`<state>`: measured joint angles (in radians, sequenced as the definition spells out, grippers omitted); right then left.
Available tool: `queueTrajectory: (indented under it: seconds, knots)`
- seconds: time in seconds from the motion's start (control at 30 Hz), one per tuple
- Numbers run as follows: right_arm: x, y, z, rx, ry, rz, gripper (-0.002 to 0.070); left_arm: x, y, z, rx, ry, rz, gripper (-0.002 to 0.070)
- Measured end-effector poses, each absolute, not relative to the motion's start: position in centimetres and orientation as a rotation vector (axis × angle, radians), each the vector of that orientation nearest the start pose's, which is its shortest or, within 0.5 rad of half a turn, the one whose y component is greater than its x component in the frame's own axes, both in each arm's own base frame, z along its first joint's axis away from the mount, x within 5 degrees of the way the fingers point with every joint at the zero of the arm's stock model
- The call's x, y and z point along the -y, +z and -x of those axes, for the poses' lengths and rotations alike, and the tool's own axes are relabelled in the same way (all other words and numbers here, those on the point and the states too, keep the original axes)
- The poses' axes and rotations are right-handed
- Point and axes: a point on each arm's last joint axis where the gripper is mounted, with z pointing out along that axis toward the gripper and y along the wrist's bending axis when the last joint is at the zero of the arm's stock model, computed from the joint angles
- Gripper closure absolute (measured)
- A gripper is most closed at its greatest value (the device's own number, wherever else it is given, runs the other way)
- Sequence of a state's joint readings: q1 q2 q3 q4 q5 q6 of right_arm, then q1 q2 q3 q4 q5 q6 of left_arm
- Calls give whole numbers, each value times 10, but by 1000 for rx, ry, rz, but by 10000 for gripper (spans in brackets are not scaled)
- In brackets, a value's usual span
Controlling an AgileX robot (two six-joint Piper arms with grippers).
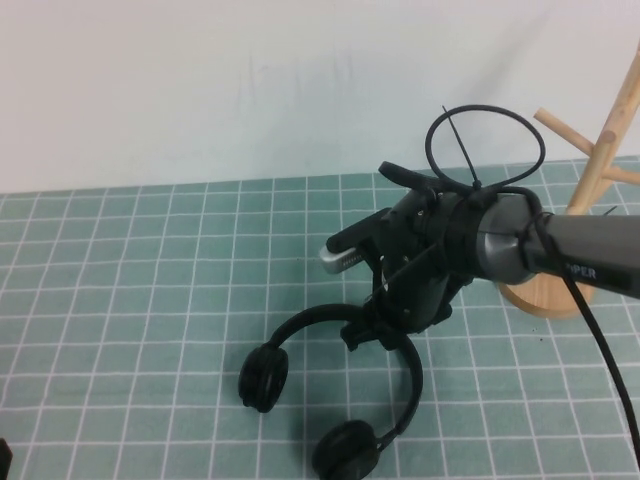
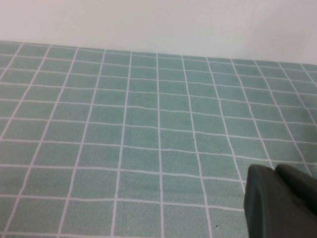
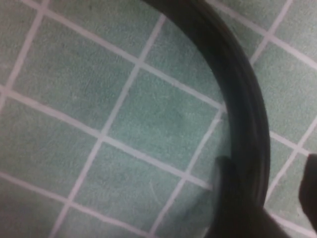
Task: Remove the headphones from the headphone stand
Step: Place the headphones on the table
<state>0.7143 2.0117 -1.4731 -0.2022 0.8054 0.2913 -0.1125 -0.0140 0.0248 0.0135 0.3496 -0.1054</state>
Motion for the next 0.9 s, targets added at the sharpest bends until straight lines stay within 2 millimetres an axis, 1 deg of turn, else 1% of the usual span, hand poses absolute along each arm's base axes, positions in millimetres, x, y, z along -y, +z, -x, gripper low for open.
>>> queueTrajectory:
  seconds: [0.1, 0.13, 0.2, 0.23, 0.27, 0.3, 0.33, 0.37, 0.4, 0.47, 0.57, 0.63, 0.8, 0.83, 0.87, 0.9]
  knots:
    - [-271, 223, -311, -2611, 67, 735, 387, 6, 174, -53, -1846, -139, -15, 678]
    - [-271, 240, -303, -2579, 95, 728, 385, 6, 174, -53, -1846, -139, -15, 678]
    - [-268, 271, -286, -2524, 139, 728, 399, 6, 174, -53, -1846, -139, -15, 678]
    - [-265, 286, -275, -2504, 154, 732, 425, 6, 174, -53, -1846, -139, -15, 678]
    - [-270, 232, -289, -2647, 41, 764, 466, 6, 174, -53, -1846, -139, -15, 678]
    - [-254, 309, -256, -2489, 161, 739, 519, 6, 174, -53, -1846, -139, -15, 678]
    - [-246, 320, -245, -2489, 156, 742, 576, 6, 174, -53, -1846, -139, -15, 678]
    - [-238, 329, -236, -2495, 150, 741, 613, 6, 174, -53, -1846, -139, -15, 678]
    - [-229, 337, -228, -2501, 145, 734, 633, 6, 174, -53, -1846, -139, -15, 678]
    - [-213, 350, -214, -2516, 142, 706, 662, 6, 174, -53, -1846, -139, -15, 678]
    - [-197, 361, -199, -2538, 143, 656, 676, 6, 174, -53, -1846, -139, -15, 678]
    - [-189, 368, -193, -2544, 144, 637, 680, 6, 174, -53, -1846, -139, -15, 678]
    - [-178, 377, -185, -2532, 127, 621, 682, 6, 174, -53, -1846, -139, -15, 678]
    - [-174, 385, -188, -2489, 80, 614, 682, 6, 174, -53, -1846, -139, -15, 678]
    - [-173, 381, -182, -2525, 108, 616, 682, 6, 174, -53, -1846, -139, -15, 678]
    - [-170, 383, -181, -2527, 101, 614, 682, 6, 174, -53, -1846, -139, -15, 678]
